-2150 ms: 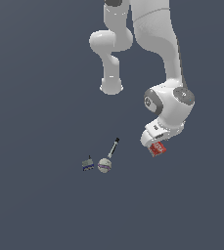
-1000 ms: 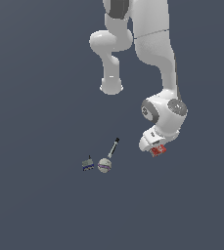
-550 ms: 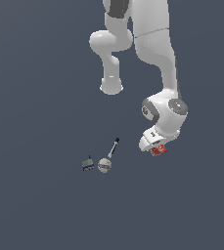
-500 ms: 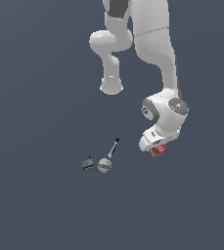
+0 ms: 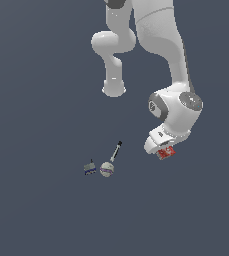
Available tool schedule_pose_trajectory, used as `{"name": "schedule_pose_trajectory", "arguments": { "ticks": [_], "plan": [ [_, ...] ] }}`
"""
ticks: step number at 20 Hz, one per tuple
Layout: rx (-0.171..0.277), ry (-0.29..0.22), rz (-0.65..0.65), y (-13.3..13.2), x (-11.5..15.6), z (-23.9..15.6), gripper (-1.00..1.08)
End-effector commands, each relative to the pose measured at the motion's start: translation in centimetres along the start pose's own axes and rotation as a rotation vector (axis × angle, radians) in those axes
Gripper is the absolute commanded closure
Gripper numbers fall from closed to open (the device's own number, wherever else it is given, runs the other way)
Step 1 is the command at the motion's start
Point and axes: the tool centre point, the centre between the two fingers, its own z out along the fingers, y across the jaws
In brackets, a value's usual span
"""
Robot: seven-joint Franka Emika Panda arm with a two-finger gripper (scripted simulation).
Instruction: Pick up a designated object from a clutter of objects.
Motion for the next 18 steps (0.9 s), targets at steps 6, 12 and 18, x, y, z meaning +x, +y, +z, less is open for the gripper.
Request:
{"name": "schedule_pose_trajectory", "arguments": {
  "ticks": [6,12,18],
  "plan": [
    [0.001,0.001,0.000,1.3,2.5,-6.9,1.08],
    [0.002,0.001,-0.001,2.4,4.7,-12.7,1.08],
    [0.002,0.001,-0.001,3.4,6.8,-18.3,1.08]
  ]
}}
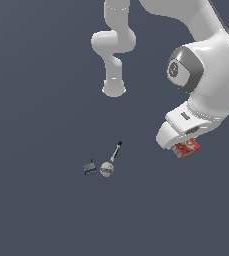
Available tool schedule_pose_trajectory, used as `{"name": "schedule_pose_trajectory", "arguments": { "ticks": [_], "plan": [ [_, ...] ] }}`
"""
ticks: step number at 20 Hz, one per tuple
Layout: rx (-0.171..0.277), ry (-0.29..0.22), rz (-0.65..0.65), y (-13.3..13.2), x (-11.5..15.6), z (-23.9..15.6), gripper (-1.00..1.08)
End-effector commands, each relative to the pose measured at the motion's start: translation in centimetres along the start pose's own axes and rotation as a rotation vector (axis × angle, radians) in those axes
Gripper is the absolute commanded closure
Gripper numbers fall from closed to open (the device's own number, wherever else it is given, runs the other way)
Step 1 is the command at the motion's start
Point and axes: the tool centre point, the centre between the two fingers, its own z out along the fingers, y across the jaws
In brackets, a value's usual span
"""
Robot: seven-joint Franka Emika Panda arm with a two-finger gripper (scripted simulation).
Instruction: Pick up a designated object from a clutter of objects.
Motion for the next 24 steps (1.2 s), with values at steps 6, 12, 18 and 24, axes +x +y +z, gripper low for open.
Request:
{"name": "schedule_pose_trajectory", "arguments": {
  "ticks": [6,12,18,24],
  "plan": [
    [0.000,-0.001,0.000,1.1,2.3,-5.9,1.08],
    [-0.001,-0.001,0.001,1.8,3.8,-9.3,1.08],
    [-0.001,-0.001,0.001,2.2,4.8,-11.3,1.08],
    [-0.001,-0.001,0.001,2.4,5.2,-12.2,1.08]
  ]
}}
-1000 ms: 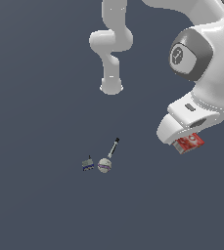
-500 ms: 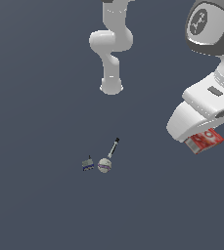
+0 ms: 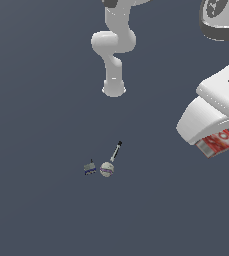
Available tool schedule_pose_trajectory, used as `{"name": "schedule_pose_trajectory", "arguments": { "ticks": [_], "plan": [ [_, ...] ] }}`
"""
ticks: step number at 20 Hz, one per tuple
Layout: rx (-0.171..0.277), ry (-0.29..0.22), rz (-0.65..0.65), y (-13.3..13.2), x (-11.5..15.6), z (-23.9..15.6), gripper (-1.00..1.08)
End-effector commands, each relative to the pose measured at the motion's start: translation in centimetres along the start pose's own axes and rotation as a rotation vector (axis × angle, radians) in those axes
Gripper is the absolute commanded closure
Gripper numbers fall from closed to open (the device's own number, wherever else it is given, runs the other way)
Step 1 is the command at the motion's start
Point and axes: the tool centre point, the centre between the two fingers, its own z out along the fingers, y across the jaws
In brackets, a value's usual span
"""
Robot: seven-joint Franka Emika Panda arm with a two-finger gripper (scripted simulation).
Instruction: Pick up a designated object from a clutter of objects.
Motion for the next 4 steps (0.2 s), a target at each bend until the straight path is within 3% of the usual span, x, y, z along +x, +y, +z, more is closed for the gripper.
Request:
{"name": "schedule_pose_trajectory", "arguments": {
  "ticks": [1,4],
  "plan": [
    [0.000,0.000,0.000,0.05,0.14,-0.27,1.08],
    [0.000,0.000,0.000,0.07,0.19,-0.36,1.08]
  ]
}}
